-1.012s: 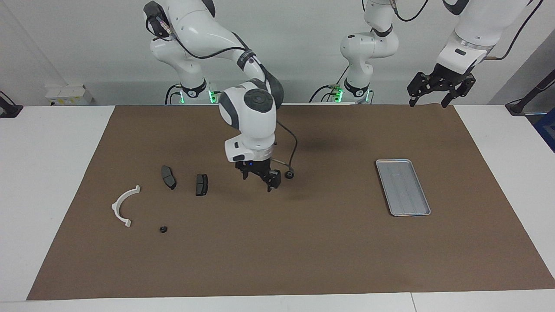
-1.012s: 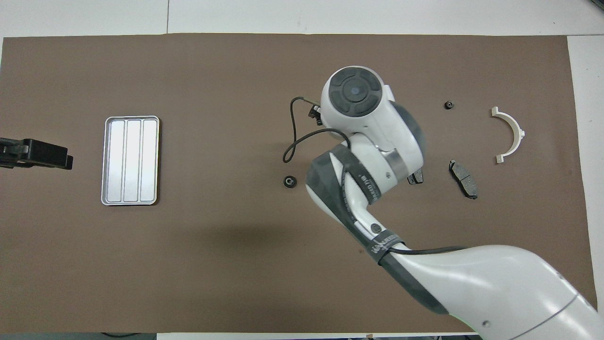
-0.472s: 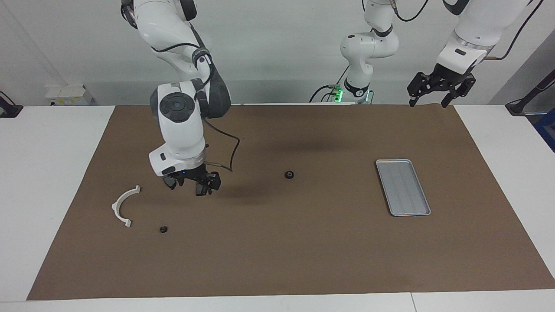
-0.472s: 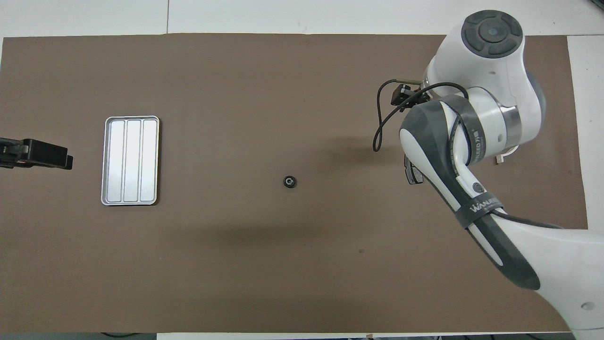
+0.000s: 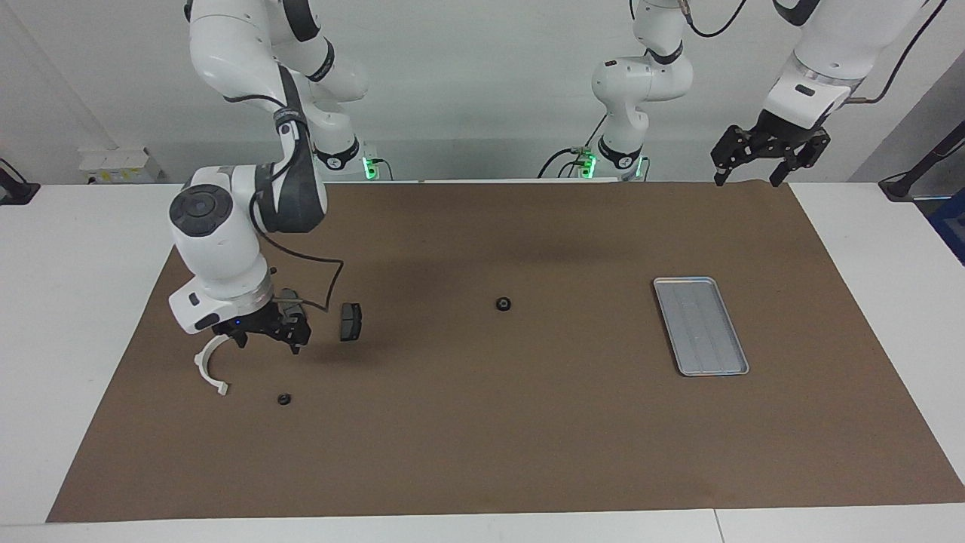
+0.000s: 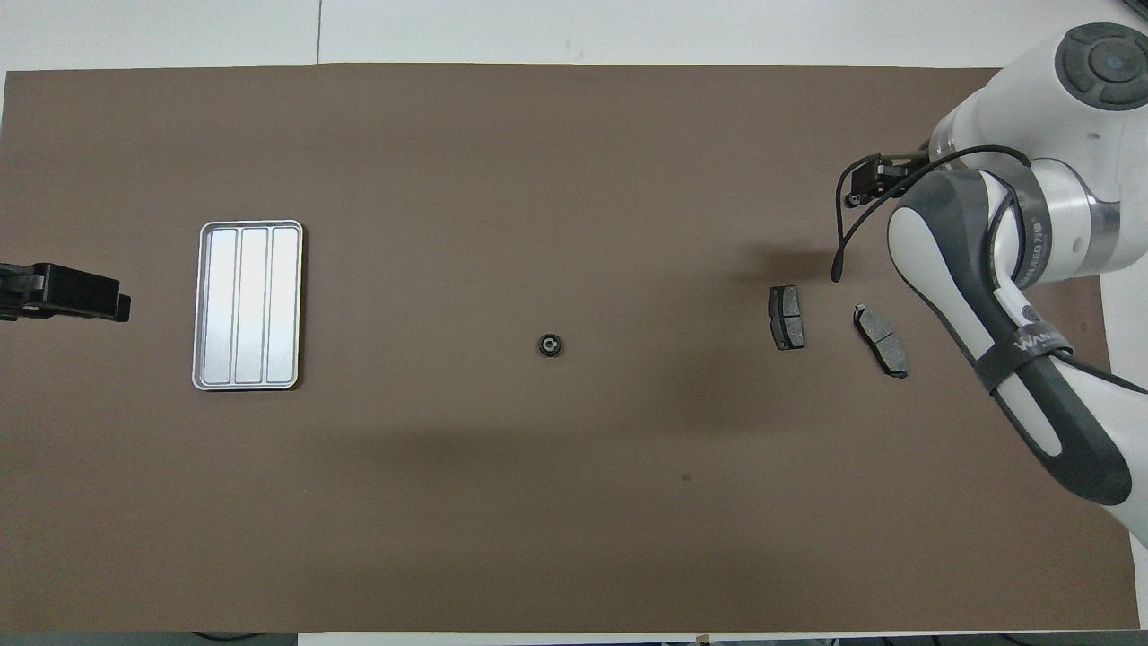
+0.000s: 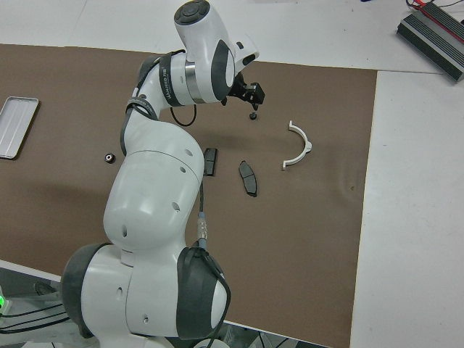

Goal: Pick bearing gear from pile to tray
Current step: 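Set the bearing down at center, open the right gripper, withdraw, then reach the left gripper to the bearing at center and grasp it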

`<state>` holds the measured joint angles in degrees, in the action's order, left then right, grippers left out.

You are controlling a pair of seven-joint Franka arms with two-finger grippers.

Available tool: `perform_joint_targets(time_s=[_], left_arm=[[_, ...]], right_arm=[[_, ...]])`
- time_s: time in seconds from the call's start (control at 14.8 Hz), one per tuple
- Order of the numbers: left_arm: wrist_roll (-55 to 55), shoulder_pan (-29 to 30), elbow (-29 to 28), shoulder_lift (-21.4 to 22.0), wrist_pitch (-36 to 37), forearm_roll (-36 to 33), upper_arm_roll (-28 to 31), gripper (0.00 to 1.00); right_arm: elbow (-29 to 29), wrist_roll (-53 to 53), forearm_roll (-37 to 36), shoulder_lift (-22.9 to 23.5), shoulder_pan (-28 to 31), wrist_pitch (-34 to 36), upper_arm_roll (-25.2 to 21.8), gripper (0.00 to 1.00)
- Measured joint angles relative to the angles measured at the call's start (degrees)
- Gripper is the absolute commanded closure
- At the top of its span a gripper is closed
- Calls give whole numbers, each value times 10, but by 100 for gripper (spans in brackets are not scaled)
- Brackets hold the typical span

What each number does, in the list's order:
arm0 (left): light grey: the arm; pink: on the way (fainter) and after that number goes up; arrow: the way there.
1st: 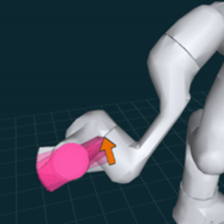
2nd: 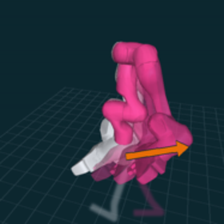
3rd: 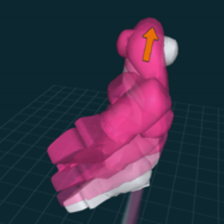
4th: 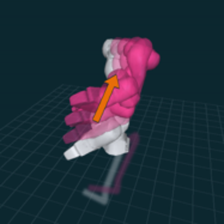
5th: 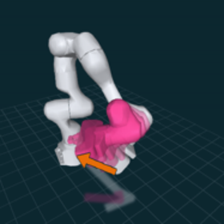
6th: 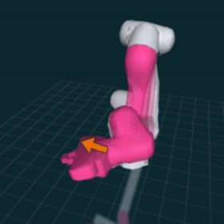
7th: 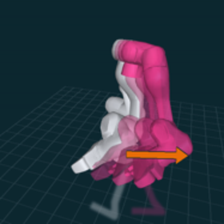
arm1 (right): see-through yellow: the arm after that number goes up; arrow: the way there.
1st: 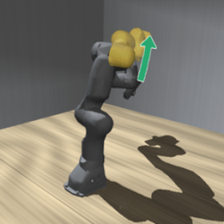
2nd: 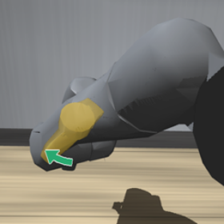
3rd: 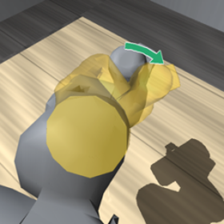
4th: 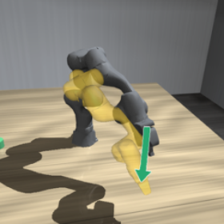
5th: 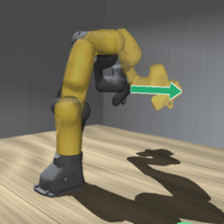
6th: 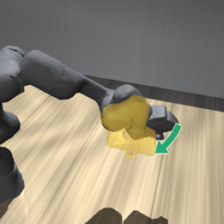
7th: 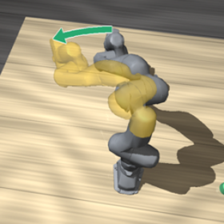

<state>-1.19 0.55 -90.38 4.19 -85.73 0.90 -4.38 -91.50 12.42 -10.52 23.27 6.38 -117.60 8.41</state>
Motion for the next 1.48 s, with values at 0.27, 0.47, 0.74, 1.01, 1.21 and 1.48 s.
perform_joint_targets(time_s=[0.27, 0.47, 0.74, 1.01, 1.21, 1.48], left_arm=[[0, -1, 0, 4, -5, 0, -3, 0], [2, -4, 0, 5, -9, 0, -7, 0], [73, -54, -31, 13, -50, 2, -11, 0], [181, -151, -130, 33, -136, 2, -17, 0], [226, -193, -177, 32, -187, 2, -17, 0], [260, -234, -214, 1, -239, 1, -17, 0]], right_arm=[[-33, -4, 0, 4, 22, -52, 0, 0], [-38, 55, 0, 19, 24, -66, 1, 0], [-40, 136, 0, 50, 15, -100, 4, 0], [-40, 152, 0, 78, 15, -138, 4, 0], [-40, 152, 0, 88, 15, -146, 4, 1], [-40, 156, 1, 94, 17, -155, 3, 3]])
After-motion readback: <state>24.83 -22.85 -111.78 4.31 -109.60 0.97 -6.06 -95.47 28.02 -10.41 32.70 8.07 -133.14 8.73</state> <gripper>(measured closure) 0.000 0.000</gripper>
